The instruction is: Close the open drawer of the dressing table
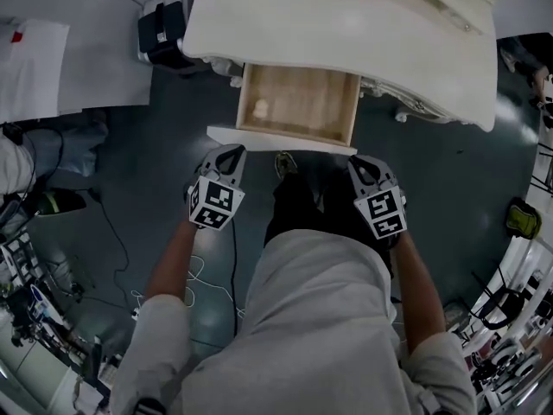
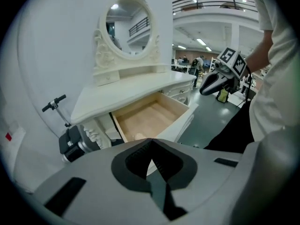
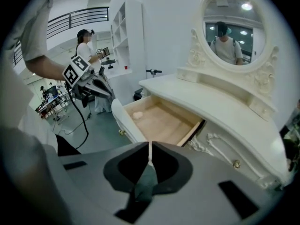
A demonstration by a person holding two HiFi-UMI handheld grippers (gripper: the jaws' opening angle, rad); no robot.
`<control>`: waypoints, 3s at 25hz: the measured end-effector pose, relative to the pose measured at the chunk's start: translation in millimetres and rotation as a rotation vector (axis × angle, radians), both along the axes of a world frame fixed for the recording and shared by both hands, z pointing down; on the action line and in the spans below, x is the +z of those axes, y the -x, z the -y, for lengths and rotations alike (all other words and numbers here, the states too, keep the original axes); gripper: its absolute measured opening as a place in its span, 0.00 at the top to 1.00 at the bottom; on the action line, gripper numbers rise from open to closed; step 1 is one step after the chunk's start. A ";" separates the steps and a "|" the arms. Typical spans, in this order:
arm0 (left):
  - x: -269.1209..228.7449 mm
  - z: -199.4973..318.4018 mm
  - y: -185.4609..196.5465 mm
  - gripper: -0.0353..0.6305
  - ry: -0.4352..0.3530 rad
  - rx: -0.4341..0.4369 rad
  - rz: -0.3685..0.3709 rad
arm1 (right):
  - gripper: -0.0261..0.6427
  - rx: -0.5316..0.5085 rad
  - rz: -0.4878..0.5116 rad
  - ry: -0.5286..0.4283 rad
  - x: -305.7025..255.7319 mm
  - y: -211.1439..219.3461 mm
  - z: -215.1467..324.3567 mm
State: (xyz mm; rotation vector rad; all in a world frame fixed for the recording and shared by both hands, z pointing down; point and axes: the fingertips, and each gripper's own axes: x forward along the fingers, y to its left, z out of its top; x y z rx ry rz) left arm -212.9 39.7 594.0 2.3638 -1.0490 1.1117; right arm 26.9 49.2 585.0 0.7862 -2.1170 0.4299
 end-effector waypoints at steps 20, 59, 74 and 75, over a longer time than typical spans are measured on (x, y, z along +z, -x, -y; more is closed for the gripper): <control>56.5 17.2 88.4 0.63 0.068 0.585 0.442 | 0.67 -0.291 -0.307 0.024 58.2 -14.7 -15.5; 89.7 6.3 74.7 0.70 0.083 0.766 0.514 | 0.78 -0.271 -0.358 0.066 82.5 -24.4 -5.7; 88.6 8.9 73.8 0.70 0.074 0.738 0.519 | 0.78 -0.293 -0.332 0.057 81.4 -25.7 -2.8; 88.9 10.6 74.2 0.70 0.073 0.736 0.519 | 0.78 -0.300 -0.336 0.052 81.5 -25.2 -0.8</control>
